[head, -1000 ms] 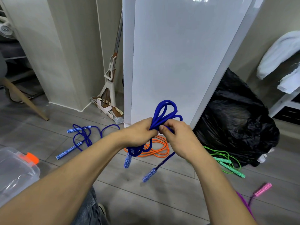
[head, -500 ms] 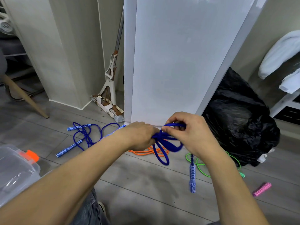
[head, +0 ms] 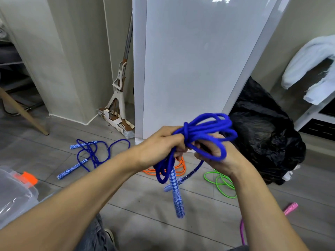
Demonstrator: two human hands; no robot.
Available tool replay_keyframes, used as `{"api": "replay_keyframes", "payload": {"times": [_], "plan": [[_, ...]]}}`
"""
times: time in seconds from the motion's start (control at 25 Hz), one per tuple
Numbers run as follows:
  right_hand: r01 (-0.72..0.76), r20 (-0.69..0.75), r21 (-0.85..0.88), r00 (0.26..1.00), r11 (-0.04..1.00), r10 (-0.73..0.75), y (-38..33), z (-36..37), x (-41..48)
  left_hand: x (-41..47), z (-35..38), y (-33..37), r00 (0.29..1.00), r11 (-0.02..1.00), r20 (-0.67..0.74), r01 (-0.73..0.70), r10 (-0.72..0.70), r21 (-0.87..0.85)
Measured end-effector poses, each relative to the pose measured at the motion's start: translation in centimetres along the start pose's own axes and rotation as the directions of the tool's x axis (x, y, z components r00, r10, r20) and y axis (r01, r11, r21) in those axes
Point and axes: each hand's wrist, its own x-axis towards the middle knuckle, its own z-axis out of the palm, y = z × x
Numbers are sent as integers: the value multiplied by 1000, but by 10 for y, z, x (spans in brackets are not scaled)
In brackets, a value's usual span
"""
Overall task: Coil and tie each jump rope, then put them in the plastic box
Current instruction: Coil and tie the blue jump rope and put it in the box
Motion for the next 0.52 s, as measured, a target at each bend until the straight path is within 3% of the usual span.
{"api": "replay_keyframes", "payload": {"times": [0.08,0.16,0.24,0.32,0.4,0.52], "plan": [[-57,-10,-65,998,996,56,6,4,7,7,-14,-7,993,994,-55,100,-103,-54],[-117,-24,-142,993,983,115,13,10,10,13,-30,-20,971,980,-182,176,-157,92],[-162,-30,-188,987,969,159,21,19,10,17,-40,-31,944,939,-315,190,-95,286],[-166,-22,-267,986,949,167,23,29,10,18,-48,-39,922,880,-383,134,58,455],[-132,-7,-427,990,894,142,19,36,7,18,-55,-44,915,756,-359,101,186,647],[17,54,-707,998,707,30,7,37,-1,19,-59,-45,918,389,-303,189,257,902]]}}
